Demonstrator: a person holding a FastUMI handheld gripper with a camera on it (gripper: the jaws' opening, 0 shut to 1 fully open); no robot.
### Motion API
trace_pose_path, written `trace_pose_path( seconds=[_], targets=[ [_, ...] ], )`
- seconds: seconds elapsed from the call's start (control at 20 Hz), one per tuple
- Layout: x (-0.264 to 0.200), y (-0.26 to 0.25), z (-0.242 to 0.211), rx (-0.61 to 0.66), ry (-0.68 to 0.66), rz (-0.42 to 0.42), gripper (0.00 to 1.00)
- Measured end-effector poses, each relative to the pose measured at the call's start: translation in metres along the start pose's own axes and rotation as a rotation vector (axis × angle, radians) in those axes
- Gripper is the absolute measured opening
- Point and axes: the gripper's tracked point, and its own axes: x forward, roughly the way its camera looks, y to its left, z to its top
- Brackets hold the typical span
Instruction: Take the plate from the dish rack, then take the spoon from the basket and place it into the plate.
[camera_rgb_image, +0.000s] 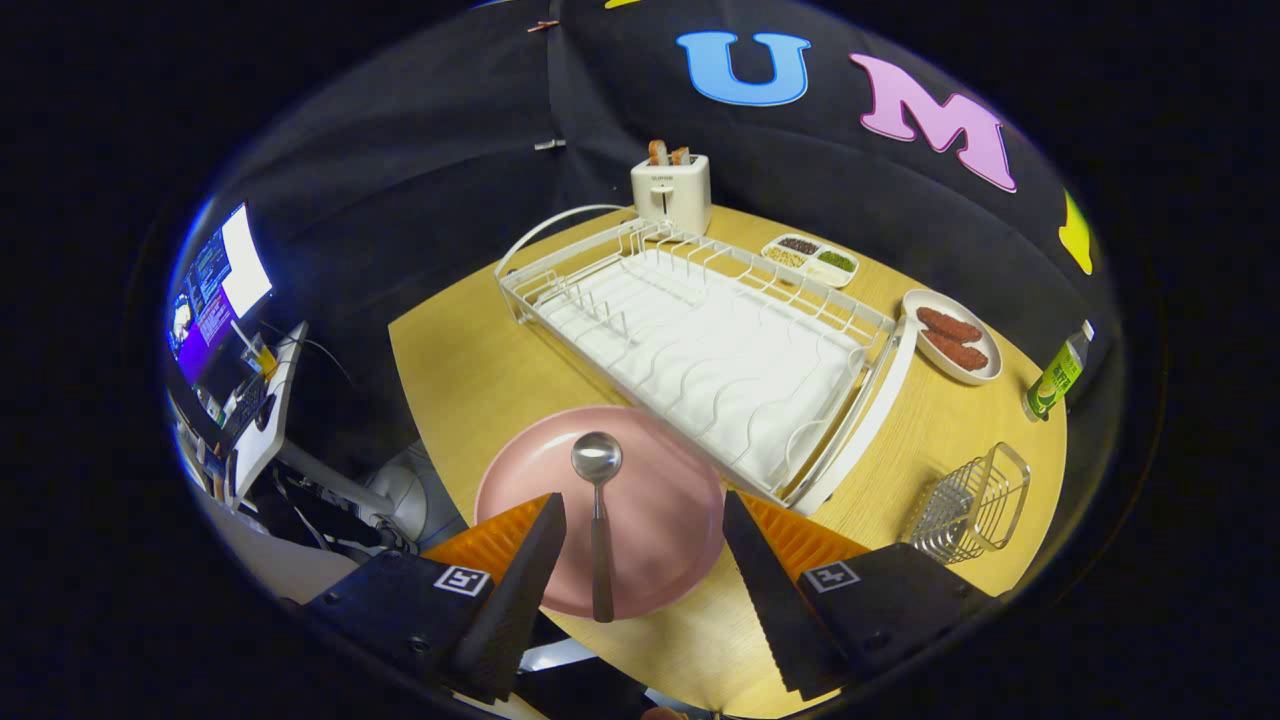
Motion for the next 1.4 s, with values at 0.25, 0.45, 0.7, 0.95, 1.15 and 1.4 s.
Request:
trace_pose_path(
  seconds=[0.25, 0.45, 0.7, 0.95, 1.15, 1.4],
  targets=[
    [-0.04, -0.031, 0.064, -0.02, -0.166, -0.089, 0.97],
    [-0.085, -0.062, 0.109, 0.014, -0.318, -0.171, 0.97],
    [-0.15, -0.109, 0.152, 0.072, -0.481, -0.264, 0.97],
    [-0.211, -0.151, 0.169, 0.072, -0.597, -0.378, 0.97],
    [-0.251, -0.174, 0.177, 0.005, -0.655, -0.485, 0.97],
    [-0.276, -0.181, 0.175, 0.03, -0.723, -0.556, 0.98]
  ],
)
